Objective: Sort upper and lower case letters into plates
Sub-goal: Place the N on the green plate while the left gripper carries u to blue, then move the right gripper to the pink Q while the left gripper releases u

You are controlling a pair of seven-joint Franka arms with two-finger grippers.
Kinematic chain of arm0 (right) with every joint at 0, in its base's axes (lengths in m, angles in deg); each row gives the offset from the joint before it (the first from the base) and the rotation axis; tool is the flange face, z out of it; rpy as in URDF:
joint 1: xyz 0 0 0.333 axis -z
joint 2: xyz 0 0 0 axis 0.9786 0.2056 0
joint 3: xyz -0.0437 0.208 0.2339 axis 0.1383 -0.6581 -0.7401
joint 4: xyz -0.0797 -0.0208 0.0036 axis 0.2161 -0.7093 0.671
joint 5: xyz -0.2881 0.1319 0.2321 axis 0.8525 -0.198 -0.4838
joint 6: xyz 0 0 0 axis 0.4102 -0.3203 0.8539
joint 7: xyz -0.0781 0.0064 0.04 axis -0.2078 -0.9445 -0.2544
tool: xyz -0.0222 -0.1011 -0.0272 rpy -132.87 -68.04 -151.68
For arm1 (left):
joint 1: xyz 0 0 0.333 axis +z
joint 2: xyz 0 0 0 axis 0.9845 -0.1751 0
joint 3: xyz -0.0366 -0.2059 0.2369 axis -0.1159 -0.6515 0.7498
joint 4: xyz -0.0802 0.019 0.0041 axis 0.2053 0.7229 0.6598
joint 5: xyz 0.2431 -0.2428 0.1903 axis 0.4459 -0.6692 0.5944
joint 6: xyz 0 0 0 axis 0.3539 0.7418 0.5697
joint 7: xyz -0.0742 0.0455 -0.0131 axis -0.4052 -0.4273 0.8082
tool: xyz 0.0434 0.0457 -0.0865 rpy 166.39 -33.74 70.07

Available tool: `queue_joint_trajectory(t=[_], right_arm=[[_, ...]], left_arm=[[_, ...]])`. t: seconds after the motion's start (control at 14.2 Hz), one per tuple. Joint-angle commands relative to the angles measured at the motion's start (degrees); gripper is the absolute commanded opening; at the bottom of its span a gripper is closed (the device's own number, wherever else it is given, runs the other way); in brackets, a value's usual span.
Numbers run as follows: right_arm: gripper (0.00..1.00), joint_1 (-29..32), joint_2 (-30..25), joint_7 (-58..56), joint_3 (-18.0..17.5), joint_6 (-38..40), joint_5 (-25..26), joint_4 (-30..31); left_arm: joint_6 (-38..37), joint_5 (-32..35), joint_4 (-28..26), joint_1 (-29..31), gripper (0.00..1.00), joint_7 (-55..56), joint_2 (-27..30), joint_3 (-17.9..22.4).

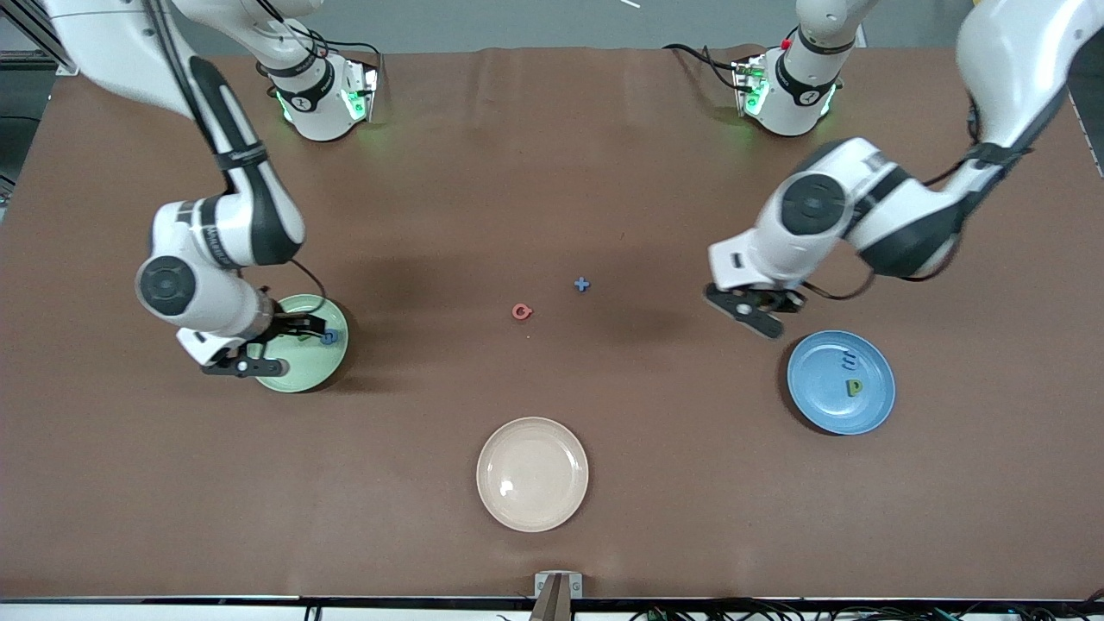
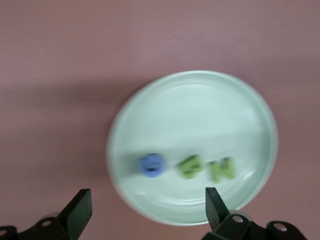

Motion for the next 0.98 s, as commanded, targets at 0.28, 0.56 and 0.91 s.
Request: queue_joint_trajectory(t=[0.28, 0.56, 0.91], right_arm=[[1.0, -12.6, 10.6, 29.6, 0.4, 0.2, -13.3, -13.1], [1.0, -18.0, 15.5, 42.4, 0.6, -0.9, -12.8, -17.3], [1.0, -22.2, 17.6, 51.5, 1.0, -2.3, -10.9, -19.1]], left_arm=[[13.1, 0.3, -0.5, 10.5, 0.07, -18.4, -1.1, 12.0], [17.7, 2.4, 3.4, -0.8, 0.07, -13.0, -1.6, 23.8], [17.7, 2.0, 5.0, -3.6, 0.07, -6.6, -3.2, 25.9]])
